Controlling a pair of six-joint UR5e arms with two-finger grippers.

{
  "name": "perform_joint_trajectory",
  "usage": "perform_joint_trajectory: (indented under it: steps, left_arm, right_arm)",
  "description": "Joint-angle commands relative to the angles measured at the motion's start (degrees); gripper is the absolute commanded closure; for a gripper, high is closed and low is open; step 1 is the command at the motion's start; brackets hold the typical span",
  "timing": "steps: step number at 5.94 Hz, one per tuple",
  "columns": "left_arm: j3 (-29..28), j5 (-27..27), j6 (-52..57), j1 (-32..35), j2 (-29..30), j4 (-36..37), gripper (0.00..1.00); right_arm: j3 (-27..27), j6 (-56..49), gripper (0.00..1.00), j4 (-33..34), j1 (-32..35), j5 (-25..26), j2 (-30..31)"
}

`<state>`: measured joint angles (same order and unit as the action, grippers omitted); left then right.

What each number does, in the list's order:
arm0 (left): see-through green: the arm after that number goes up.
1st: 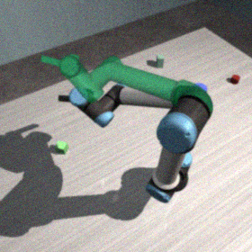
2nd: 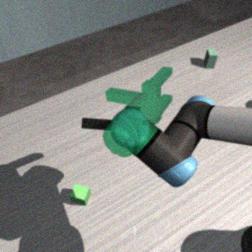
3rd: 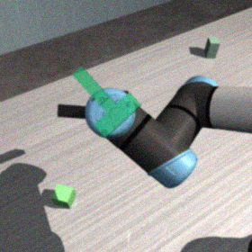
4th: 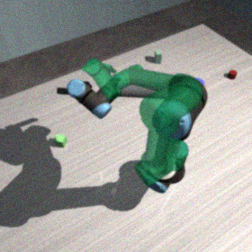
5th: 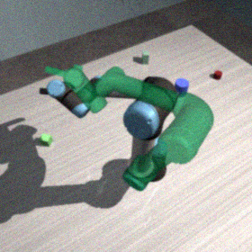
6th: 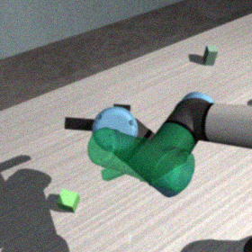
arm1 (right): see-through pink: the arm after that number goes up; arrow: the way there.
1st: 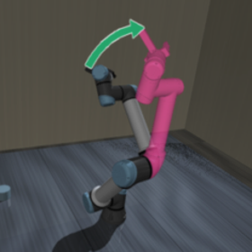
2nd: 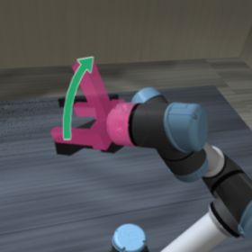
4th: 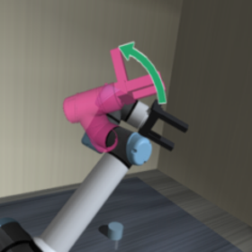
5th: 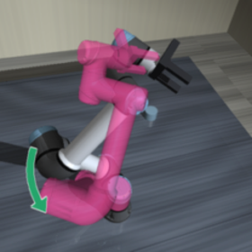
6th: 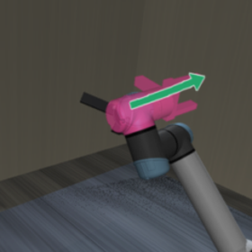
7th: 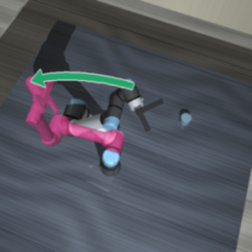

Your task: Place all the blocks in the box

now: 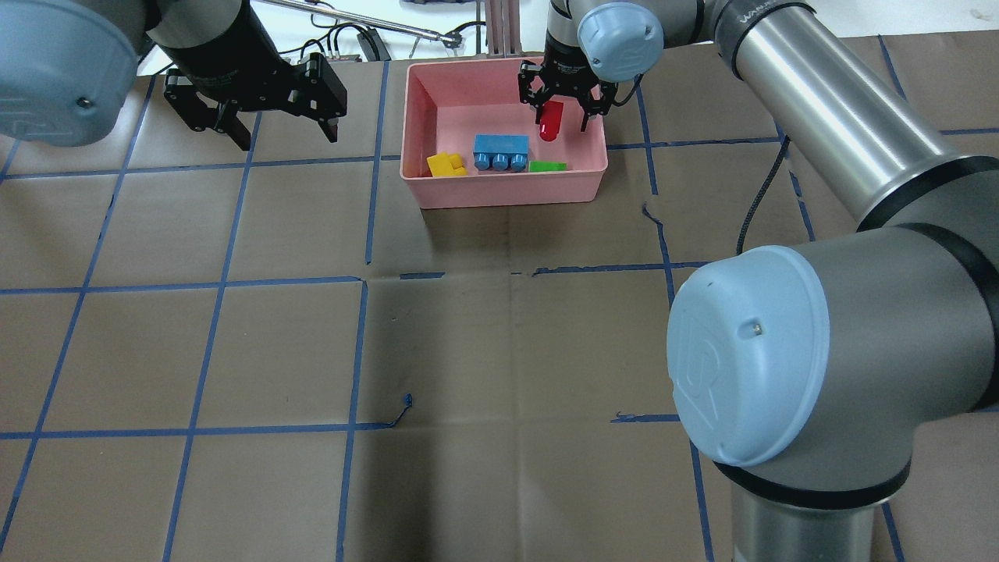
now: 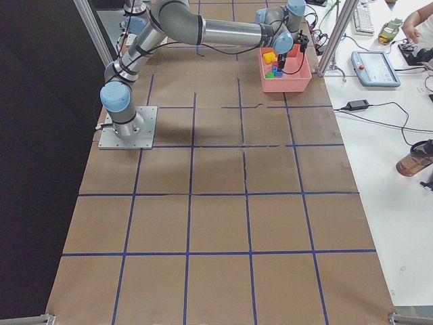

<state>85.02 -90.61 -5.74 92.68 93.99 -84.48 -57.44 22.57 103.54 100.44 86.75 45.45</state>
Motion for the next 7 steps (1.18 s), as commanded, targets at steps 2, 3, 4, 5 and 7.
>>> perform_joint_trajectory:
  steps: [2,3,4,5,7]
  left_arm:
    - [3.2,-0.4,-0.2,1.8,-3.6,-0.2,0.01]
    - [3.4,-0.4,-0.2,1.8,-3.7,-0.3,0.01]
    - [3.4,-0.4,-0.2,1.8,-3.8,-0.4,0.01]
    - [3.1,-0.4,0.5,1.5,-3.9,-0.7,0.01]
    - [1.4,-0.2,2.1,1.0,-3.5,-5.1,0.01]
  right_arm:
    - [-0.1,-7.1,0.01,0.2,0.0,0.1,-0.7]
    - [-0.1,-14.5,0.01,0.3,0.0,0.1,-0.6]
    - [-0.1,-20.2,0.01,0.3,0.0,0.2,-0.5]
    - [0.0,-23.8,0.01,0.3,0.0,0.4,-0.5]
    - [0.3,-24.4,0.0,-0.4,-0.2,0.9,1.7]
